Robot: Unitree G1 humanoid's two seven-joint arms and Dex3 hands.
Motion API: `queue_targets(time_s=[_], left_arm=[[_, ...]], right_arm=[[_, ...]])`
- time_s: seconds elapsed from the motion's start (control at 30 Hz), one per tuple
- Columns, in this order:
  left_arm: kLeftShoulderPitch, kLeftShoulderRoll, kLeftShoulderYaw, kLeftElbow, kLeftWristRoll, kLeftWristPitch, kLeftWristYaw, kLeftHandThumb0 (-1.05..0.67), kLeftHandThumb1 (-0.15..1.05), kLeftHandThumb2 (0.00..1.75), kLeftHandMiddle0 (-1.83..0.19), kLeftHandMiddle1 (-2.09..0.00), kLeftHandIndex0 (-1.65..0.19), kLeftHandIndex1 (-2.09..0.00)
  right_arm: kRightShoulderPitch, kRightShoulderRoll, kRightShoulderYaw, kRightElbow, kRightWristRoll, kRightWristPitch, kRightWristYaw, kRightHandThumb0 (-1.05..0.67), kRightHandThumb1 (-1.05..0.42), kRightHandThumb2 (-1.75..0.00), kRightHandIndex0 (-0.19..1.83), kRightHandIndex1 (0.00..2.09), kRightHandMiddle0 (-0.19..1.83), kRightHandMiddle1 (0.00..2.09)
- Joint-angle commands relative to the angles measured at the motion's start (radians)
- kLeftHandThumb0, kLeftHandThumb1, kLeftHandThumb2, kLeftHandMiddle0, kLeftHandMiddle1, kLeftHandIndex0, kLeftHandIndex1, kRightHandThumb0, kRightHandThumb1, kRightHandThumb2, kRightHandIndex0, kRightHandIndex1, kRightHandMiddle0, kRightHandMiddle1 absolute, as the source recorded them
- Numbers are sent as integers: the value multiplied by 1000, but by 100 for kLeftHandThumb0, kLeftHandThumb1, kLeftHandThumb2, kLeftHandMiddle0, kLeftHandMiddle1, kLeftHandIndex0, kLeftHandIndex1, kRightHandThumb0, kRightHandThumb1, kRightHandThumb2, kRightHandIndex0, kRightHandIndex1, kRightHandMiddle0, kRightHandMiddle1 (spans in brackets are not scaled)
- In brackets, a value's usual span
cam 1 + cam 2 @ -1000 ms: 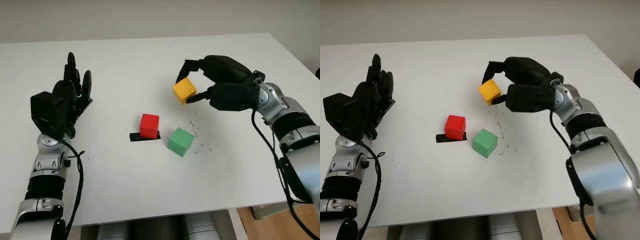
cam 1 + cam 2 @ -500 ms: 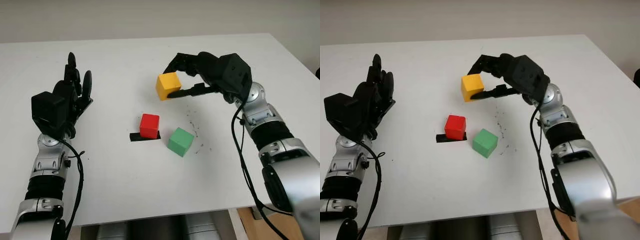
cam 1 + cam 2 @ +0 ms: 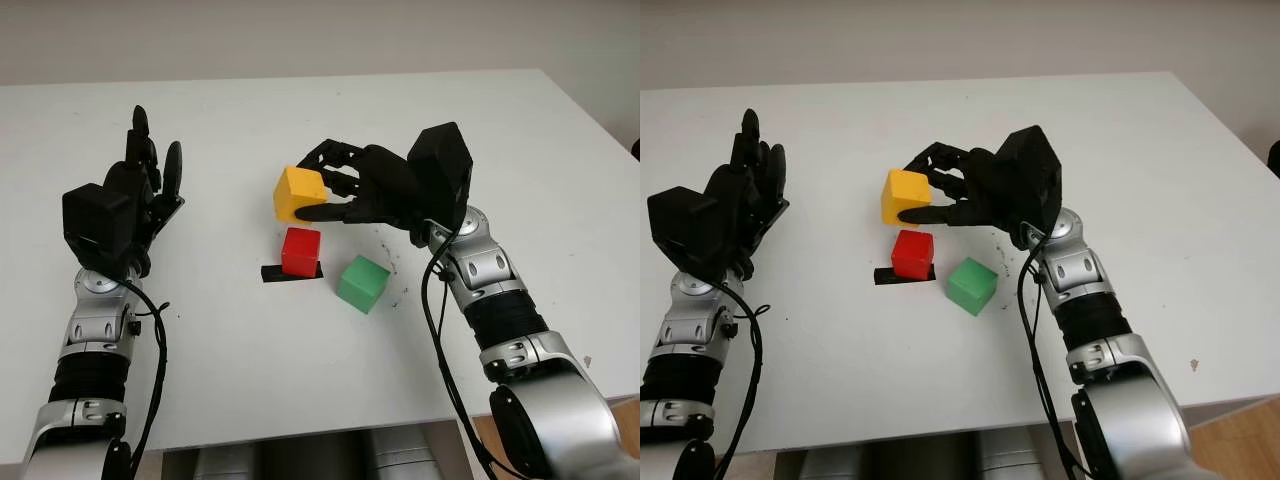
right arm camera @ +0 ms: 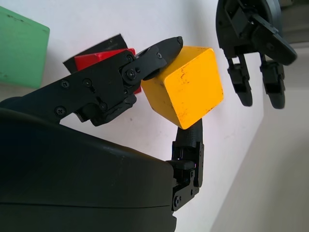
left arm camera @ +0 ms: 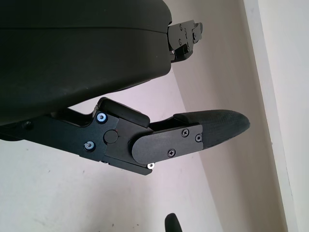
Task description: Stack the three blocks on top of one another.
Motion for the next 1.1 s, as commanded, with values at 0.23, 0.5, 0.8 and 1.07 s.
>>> queue_targets(time_s=[0.23,0.5,0.8,1.07], left_arm=[[1,2,-4,-19,2,3,1,-79,105,62,19,0,19,0],[0,-3,-5,-23,0,4,2,-79,105,62,19,0,19,0],[-3,-3,-8,-17,-1,0,1,-79,105,63,19,0,19,0],[-2,-4,-7,-19,-8,2,-3,-78,105,62,19,0,19,0]], right_arm=[[-1,-8,26,-11,-39,-28,20,-41,-94,-5,20,6,33,167],[-22,-25,19,1,-60,-24,23,-41,-93,-5,22,7,34,167],[-34,-36,17,25,-74,-54,19,-40,-93,-5,24,7,35,165],[-39,-43,19,35,-86,-62,28,-41,-93,-5,22,6,34,164]])
